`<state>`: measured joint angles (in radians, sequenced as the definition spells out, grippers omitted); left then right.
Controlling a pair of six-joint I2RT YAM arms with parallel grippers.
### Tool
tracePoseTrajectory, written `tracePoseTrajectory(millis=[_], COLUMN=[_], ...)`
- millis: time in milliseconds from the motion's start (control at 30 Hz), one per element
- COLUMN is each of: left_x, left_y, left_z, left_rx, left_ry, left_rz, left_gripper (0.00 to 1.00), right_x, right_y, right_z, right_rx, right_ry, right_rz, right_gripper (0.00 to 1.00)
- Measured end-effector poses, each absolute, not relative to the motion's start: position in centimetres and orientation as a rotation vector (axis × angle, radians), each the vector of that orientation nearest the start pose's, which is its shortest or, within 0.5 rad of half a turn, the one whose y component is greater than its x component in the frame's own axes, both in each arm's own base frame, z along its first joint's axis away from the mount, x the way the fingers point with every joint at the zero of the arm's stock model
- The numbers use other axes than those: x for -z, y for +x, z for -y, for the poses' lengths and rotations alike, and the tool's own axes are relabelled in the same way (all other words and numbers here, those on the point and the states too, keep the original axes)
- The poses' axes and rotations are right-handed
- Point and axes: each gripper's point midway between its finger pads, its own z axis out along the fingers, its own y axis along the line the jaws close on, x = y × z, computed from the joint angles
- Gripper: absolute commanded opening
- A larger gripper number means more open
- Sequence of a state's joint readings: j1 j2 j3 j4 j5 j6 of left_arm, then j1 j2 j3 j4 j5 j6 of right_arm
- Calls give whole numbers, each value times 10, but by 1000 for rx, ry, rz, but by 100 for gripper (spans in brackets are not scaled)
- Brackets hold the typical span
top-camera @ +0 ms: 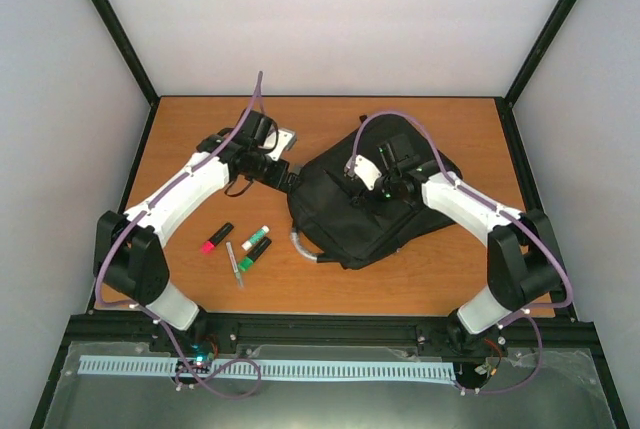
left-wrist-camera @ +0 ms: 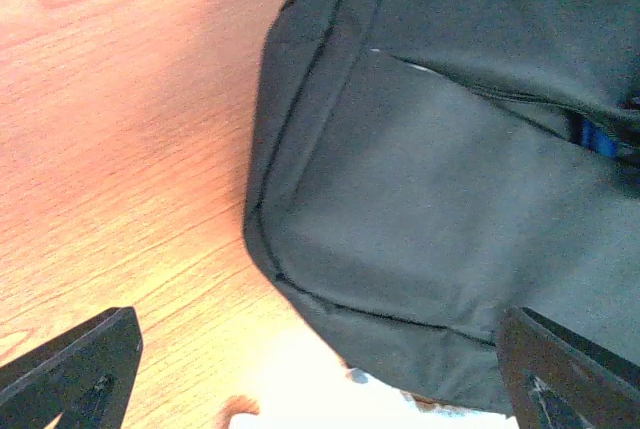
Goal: Pack the student bag
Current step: Pick up the stationery from the center of the board.
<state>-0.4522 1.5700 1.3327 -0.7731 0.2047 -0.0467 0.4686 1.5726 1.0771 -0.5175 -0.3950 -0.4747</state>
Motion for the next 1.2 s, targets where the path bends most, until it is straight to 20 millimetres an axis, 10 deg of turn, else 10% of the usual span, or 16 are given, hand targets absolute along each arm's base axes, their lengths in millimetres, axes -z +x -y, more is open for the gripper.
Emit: tracePoseTrajectory(millis=[300,900,1200], left_x=[-164,-63,-47], left_y=[333,235,225], left_z=[174,103,89], left_rx=[280,-26,-103], left_ry=[559,1078,1106], left_rz=[-2558,-2793,-2887], left_gripper=[100,82,93], right_x=[-134,-148,-153], right_y=[320,335,332], right_z=[-232,-229,-228], right_rx=[-457,-363,-354], right_ry=[-1274,-1288,-1304], right_rz=[-2179,-2126,-2105], right_gripper=[51,74,75])
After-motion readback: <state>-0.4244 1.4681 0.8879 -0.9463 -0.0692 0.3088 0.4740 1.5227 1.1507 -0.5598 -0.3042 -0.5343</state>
